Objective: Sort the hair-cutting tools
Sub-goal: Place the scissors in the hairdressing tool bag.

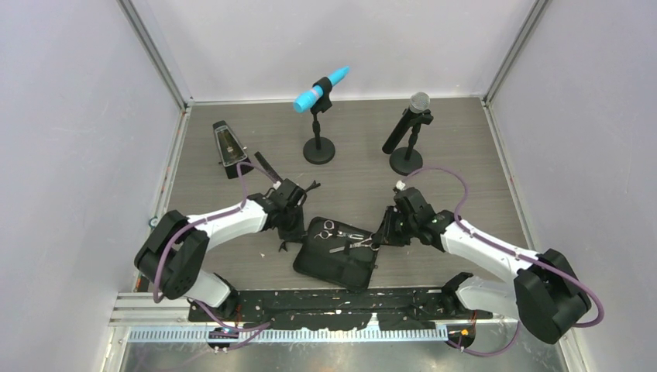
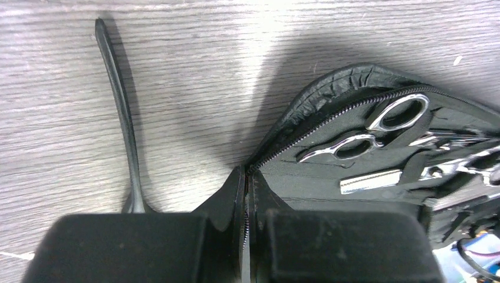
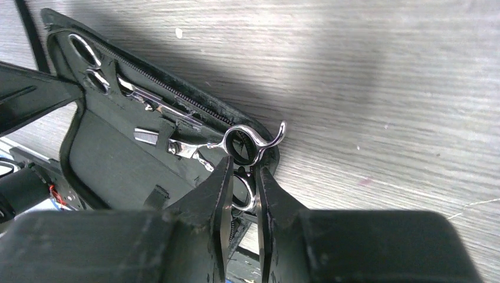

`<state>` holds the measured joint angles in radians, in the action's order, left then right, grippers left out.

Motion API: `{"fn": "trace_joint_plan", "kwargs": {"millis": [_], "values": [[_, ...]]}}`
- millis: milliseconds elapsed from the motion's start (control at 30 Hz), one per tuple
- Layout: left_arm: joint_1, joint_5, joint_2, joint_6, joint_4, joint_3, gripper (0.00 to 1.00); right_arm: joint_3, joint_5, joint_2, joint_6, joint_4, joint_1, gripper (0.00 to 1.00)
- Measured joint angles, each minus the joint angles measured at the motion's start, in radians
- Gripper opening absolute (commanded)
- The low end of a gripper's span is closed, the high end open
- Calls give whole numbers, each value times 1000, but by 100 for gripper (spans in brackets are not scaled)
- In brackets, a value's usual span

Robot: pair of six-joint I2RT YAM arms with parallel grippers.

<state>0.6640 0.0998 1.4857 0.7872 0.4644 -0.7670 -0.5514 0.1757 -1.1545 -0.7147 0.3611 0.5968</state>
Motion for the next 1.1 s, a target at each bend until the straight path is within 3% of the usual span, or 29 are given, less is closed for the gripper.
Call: {"fn": "trace_joint_plan", "kwargs": {"millis": [167,400,633,1100], "values": [[-5,35,-43,100,-106,77,0,129,-21,51,-82,-87,4,5],[-18,50,-84,189,-185,142,0,151,-20,61,-95,-128,20,28],[-16,58,-85,222,-233,156,0,76,-29,3,-39,-13,104,40],[-29,25,-154,239,-253,212,0,-107,-47,-216,-4,88,166,43]]}}
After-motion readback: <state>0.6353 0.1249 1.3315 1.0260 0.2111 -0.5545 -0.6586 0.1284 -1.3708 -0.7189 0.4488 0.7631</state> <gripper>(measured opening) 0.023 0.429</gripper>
